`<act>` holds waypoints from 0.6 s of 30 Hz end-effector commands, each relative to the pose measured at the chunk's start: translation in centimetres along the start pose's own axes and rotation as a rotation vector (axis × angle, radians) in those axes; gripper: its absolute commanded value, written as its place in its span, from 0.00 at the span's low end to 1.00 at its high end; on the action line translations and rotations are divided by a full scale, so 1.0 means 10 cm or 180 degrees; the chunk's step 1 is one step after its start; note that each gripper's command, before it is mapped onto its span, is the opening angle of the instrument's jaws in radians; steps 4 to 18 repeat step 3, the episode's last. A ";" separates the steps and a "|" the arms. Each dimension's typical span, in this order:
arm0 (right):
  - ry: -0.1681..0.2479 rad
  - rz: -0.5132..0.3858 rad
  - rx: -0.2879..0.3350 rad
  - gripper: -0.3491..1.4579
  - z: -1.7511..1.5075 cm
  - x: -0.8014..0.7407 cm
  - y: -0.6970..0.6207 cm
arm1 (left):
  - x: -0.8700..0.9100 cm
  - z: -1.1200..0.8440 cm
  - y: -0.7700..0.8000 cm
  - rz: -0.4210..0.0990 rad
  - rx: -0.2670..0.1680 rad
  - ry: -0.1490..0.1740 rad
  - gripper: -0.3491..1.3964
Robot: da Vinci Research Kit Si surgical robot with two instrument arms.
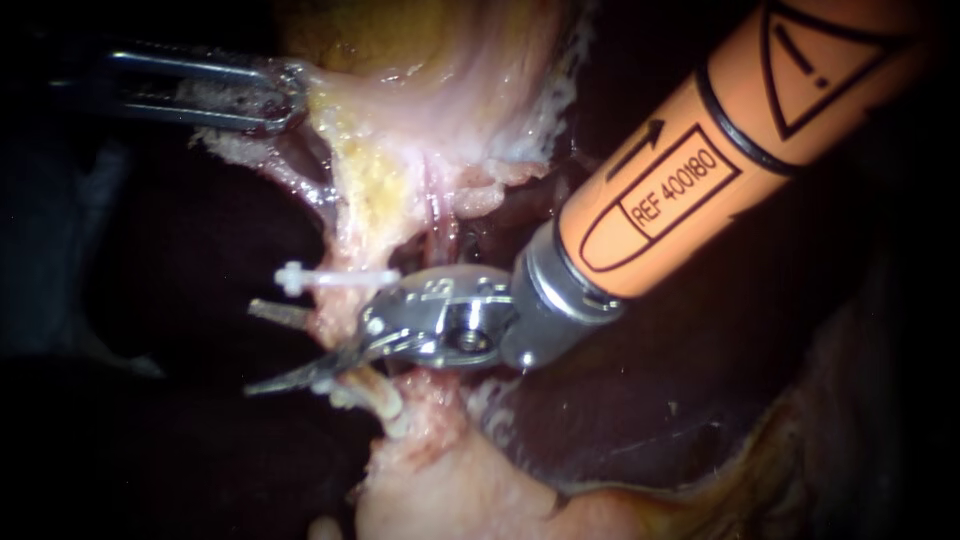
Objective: Go to the cutting position left tube
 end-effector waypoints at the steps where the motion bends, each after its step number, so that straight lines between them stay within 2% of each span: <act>1: -0.0002 0.0001 -0.0002 0.94 0.000 -0.002 0.001 | 0.000 0.000 0.000 -0.0001 -0.0001 -0.0002 0.00; 18: -0.0003 0.0000 -0.0003 0.94 0.000 -0.003 0.001 | 0.000 0.000 -0.001 0.0000 -0.0001 -0.0002 0.00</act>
